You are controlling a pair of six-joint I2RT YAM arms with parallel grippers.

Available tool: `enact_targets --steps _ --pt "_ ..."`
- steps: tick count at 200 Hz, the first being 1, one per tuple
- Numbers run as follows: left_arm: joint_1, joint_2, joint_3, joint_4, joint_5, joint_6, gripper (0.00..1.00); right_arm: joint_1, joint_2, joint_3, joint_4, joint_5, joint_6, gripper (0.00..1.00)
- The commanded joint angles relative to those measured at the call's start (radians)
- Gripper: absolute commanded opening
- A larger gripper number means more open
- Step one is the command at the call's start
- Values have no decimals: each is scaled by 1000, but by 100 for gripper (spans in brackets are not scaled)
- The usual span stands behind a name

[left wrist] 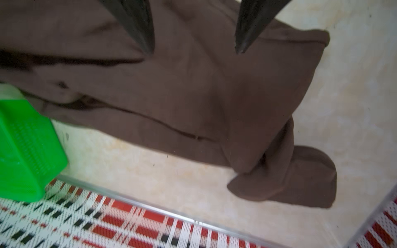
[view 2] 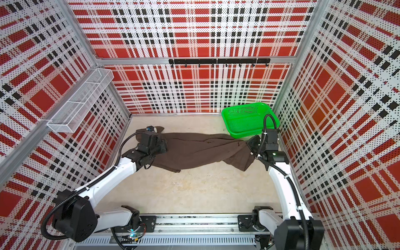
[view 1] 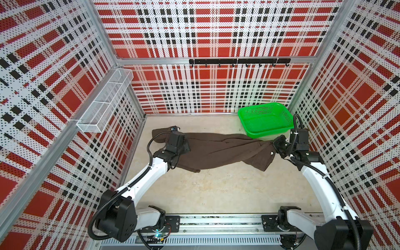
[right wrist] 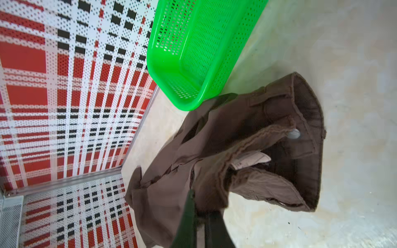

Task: Fold and stack the trousers
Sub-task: Flatten out the trousers at the center of the table.

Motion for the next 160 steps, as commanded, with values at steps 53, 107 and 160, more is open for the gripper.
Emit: enact_targets --steps 53,107,160 --pt "58 -130 -242 104 27 -176 72 -180 34 169 56 -38 -32 0" --pt "120 -44 -320 271 84 -239 72 -248 35 203 34 -71 -46 0" --pt "157 66 -367 359 115 -231 73 -303 32 225 25 -91 -58 0"
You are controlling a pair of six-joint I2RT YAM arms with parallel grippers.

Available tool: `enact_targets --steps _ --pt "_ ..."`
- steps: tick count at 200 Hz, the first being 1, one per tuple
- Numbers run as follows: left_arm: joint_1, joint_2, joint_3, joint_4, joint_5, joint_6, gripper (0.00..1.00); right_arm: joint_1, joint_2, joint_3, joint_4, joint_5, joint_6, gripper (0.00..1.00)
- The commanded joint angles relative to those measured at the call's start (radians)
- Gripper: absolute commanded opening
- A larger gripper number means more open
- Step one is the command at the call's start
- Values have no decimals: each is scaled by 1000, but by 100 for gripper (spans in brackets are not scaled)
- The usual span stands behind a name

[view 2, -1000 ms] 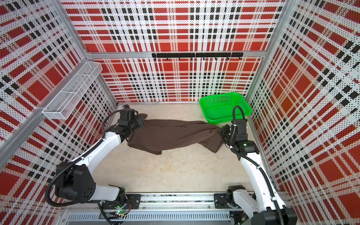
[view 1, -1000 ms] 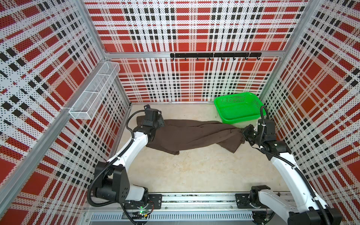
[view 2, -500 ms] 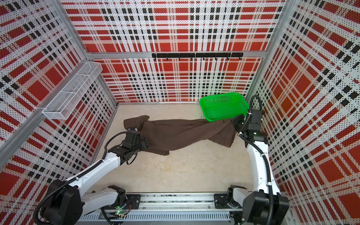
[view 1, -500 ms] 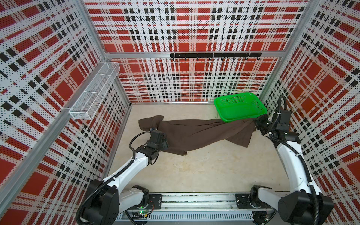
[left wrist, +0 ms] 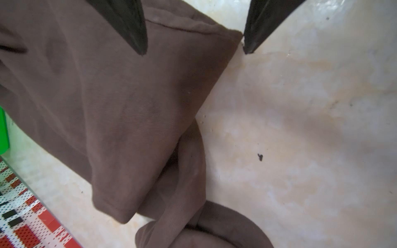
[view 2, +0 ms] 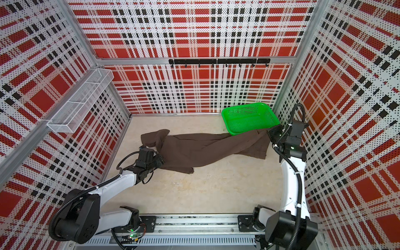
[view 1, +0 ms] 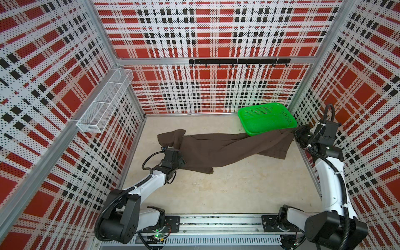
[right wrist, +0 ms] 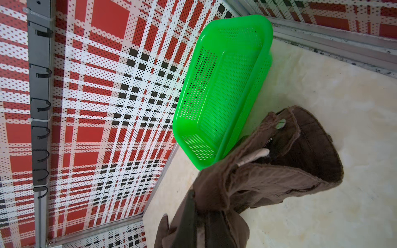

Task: Fold and stack the trousers
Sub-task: Flatten out the trousers at the center of the table.

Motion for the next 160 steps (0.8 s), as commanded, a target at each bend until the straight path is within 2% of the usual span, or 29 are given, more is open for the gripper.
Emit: enact_targets --steps 1,30,43,83,103,131,160 --pt "36 45 -20 79 28 -4 72 -17 -8 36 18 0 -12 0" --pt "45 103 -35 121 46 3 65 -17 -6 23 25 -10 -9 0" --pt "45 124 -38 136 60 8 58 -17 -8 19 25 -10 -9 0" --pt "41 156 -23 156 100 22 25 -17 -19 16 22 -17 -9 0" --pt "49 111 16 106 91 48 0 -17 -26 10 19 -29 -13 0" --pt "91 -35 167 -79 10 121 0 -15 -42 -28 17 -64 -15 0" --pt "133 -95 475 -290 -101 226 0 33 -67 -82 6 -76 -26 0"
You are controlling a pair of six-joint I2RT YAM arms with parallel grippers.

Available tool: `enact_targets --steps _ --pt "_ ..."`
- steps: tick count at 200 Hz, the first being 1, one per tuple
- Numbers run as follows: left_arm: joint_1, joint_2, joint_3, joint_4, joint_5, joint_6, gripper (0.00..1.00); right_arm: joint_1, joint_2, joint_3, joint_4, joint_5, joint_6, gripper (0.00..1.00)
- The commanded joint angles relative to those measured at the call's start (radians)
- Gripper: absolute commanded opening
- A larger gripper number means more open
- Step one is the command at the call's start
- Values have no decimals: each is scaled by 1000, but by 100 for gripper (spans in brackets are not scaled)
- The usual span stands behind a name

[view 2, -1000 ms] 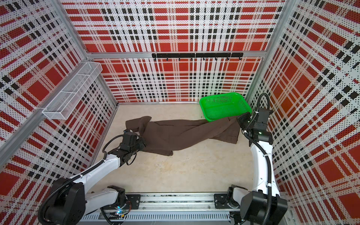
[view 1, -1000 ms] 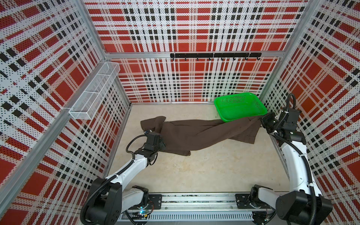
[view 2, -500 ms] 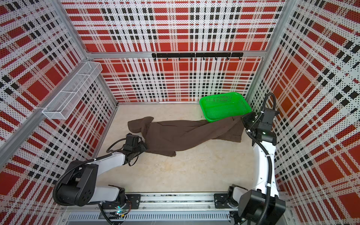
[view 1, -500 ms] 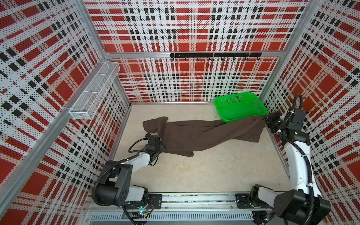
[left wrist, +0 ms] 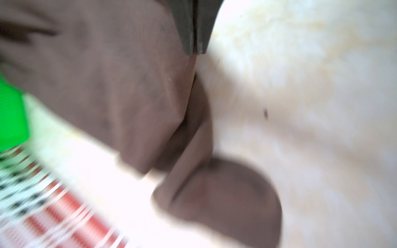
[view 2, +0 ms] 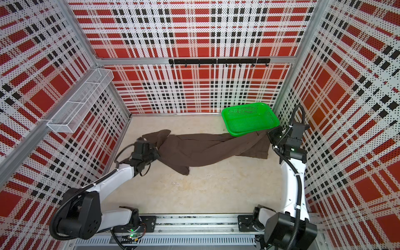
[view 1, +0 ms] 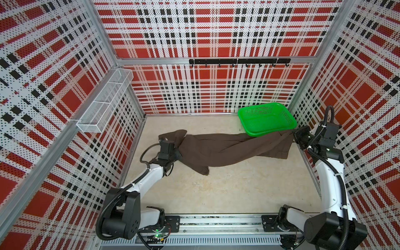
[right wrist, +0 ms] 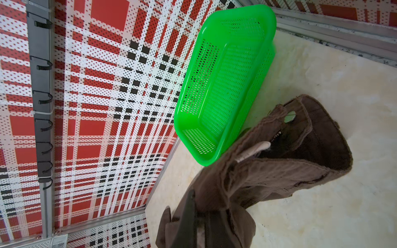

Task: Fold and stack the trousers
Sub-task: Flatten out the trousers at the center of the table.

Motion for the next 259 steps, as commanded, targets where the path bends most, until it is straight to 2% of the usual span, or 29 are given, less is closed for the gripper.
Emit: enact_targets --steps 1,19,42,71,93,106,132,136,147,154,170,191,220,259 --pt "33 -61 236 -162 -121 116 0 31 -38 -32 6 -14 -18 0" --pt "-11 0 440 -252 -144 153 0 77 -46 -59 0 -8 -26 0" --pt "-195 140 593 -297 -194 163 0 92 -52 -87 -4 -6 -38 0" --pt "-344 339 594 -281 -182 126 0 92 -70 -101 -17 31 -62 0" --pt "-405 398 512 -231 -162 84 0 90 -74 -102 -43 54 -89 0" --pt "-417 394 452 -203 -151 60 0 89 -76 -110 -50 67 -104 0" --pt "-419 354 350 -183 -136 41 14 83 -80 -139 -50 72 -117 0" --pt "-419 346 338 -184 -136 41 18 82 -81 -144 -50 71 -116 0" --pt "-411 323 315 -185 -126 41 38 78 -80 -157 -47 73 -119 0" --pt "-404 307 304 -186 -121 41 47 77 -82 -163 -44 73 -120 0" --pt "-381 268 305 -186 -120 42 61 74 -82 -171 -42 75 -123 0" --pt "-332 242 370 -193 -128 64 74 74 -79 -170 -41 74 -123 0" --pt "-290 348 576 -232 -139 127 76 74 -75 -174 -38 71 -123 0" --pt "-306 690 942 -321 -133 195 67 74 -96 -203 -40 64 -123 0"
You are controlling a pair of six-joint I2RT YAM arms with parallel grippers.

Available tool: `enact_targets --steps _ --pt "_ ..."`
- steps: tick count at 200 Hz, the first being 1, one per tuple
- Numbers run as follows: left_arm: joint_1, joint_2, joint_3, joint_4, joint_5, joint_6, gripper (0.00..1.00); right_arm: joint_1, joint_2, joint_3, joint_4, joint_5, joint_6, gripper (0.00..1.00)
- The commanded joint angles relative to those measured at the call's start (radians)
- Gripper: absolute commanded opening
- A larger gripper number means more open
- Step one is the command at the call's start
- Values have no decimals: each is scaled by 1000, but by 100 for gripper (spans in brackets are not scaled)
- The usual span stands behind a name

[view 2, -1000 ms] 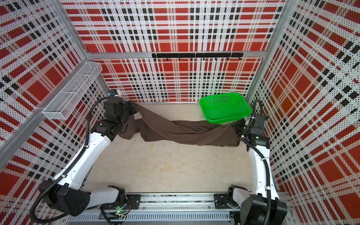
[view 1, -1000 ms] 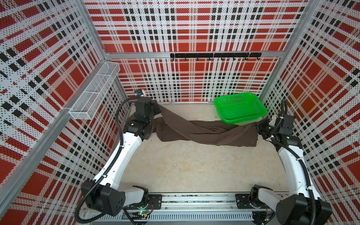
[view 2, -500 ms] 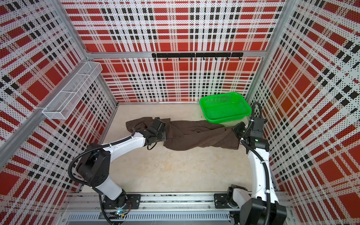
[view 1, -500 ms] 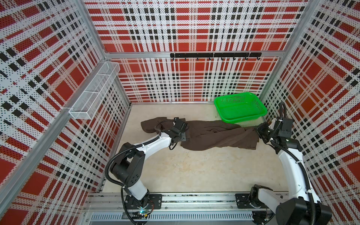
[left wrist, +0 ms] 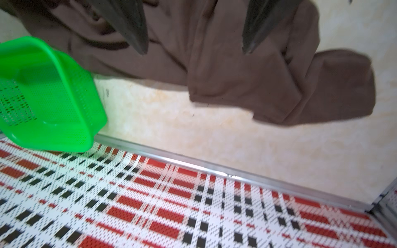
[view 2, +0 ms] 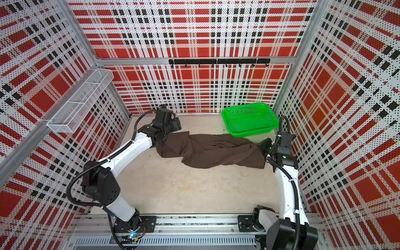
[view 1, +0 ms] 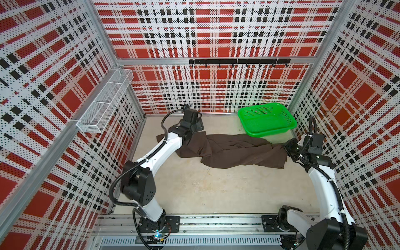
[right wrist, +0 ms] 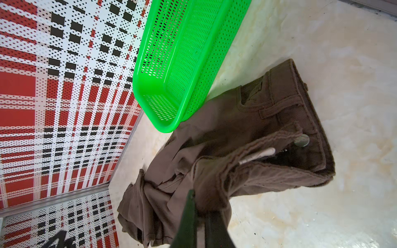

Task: Fold and stack the trousers
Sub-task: Flatten out the trousers at the center of the table.

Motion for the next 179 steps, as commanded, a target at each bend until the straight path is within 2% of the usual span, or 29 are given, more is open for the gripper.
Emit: enact_targets --steps 1,14,38,70,104,156,179 --pt "-14 202 155 -84 5 67 67 -8 -32 -25 8 4 -6 0" --pt "-21 311 262 -116 -14 76 65 -7 -41 -38 7 -8 -3 0" --pt "-26 491 440 -188 -40 85 66 -5 -59 -59 0 -21 -2 0" --pt "-33 642 562 -233 -44 84 68 -5 -77 -74 -14 -29 -15 0" --pt "-32 701 576 -249 -87 88 66 -4 -85 -103 -13 -38 -15 0" --pt "-17 754 574 -285 -112 101 51 -4 -86 -116 -10 -41 -17 0" --pt "-21 751 567 -287 -101 124 50 -4 -85 -113 -9 -37 -18 0"
